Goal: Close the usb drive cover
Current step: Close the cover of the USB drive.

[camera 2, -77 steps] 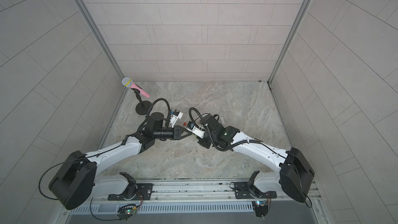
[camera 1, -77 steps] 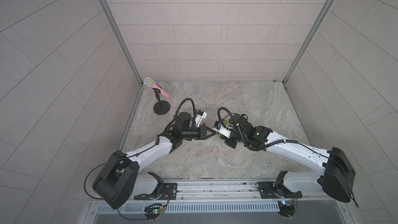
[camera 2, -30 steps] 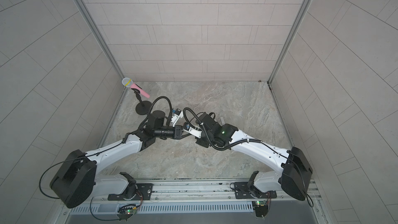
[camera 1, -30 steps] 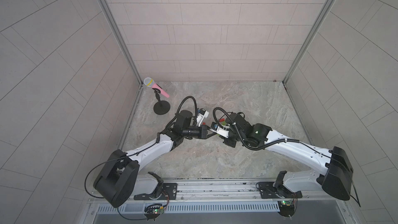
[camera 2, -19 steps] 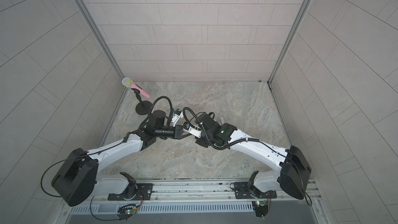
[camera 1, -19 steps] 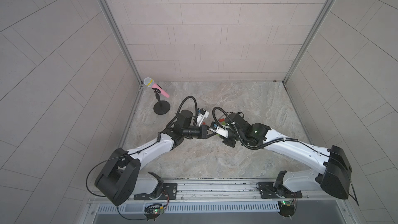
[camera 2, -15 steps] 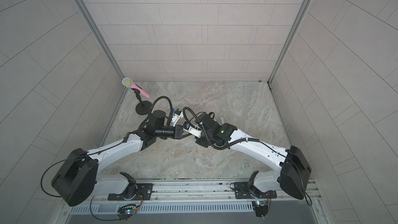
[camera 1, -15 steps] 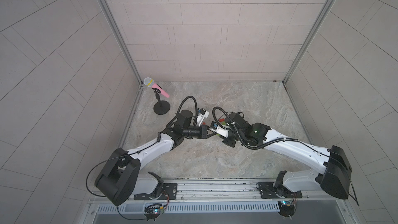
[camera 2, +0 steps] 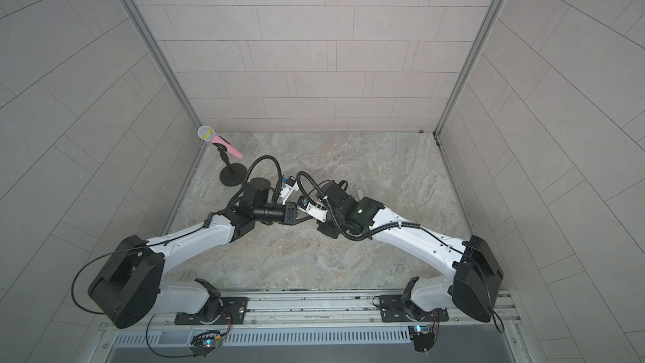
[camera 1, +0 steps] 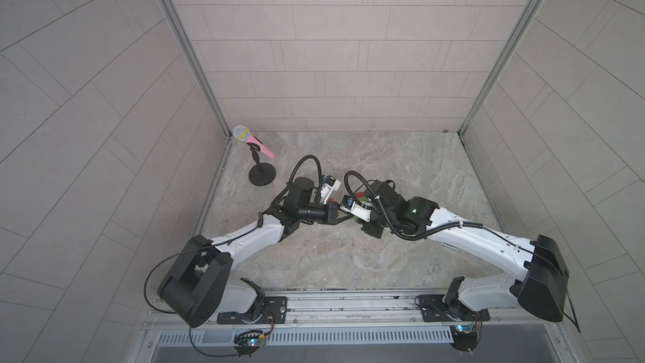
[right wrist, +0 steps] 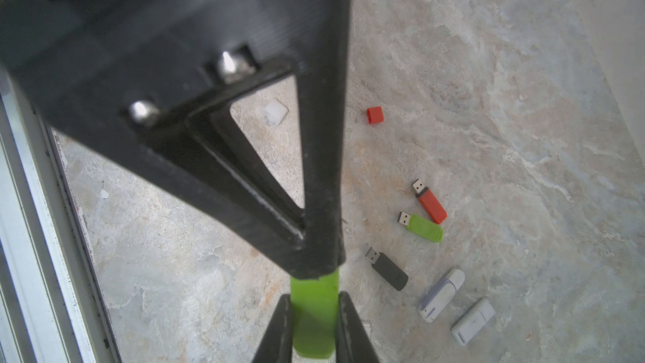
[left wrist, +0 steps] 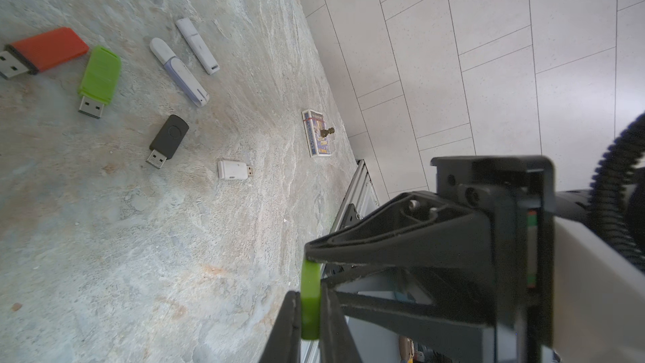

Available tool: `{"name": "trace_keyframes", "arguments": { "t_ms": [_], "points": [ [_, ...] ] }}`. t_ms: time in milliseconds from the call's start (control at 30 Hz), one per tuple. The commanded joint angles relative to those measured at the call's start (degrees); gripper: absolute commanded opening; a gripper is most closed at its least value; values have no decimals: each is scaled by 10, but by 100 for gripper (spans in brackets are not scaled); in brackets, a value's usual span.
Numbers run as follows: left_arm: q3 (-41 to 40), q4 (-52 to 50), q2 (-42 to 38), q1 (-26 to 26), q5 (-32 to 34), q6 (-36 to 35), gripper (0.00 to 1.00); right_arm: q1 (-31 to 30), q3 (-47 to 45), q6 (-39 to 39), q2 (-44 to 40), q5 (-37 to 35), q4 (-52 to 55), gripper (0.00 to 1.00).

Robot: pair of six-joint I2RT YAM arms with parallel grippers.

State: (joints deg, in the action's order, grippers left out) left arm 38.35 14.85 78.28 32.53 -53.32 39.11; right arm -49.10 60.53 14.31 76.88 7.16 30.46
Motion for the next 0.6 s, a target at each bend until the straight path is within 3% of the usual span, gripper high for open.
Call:
{"name": "trace_keyframes", "arguments": {
  "t_ms": [0, 267, 467, 567],
  "points": [
    [0, -22, 18, 29, -21, -8, 7, -13, 67, -6, -11, 66, -172, 12],
    [4, -27, -3, 29, 7, -7, 6, -12, 18, -7, -24, 23, -171, 14],
    [7, -46, -35, 25, 41, -11, 5, -3, -56, 19, -68, -10, -163, 24],
    [6, -54, -48, 22, 54, -11, 5, 5, -92, 45, -91, -24, -147, 37]
  ]
}}
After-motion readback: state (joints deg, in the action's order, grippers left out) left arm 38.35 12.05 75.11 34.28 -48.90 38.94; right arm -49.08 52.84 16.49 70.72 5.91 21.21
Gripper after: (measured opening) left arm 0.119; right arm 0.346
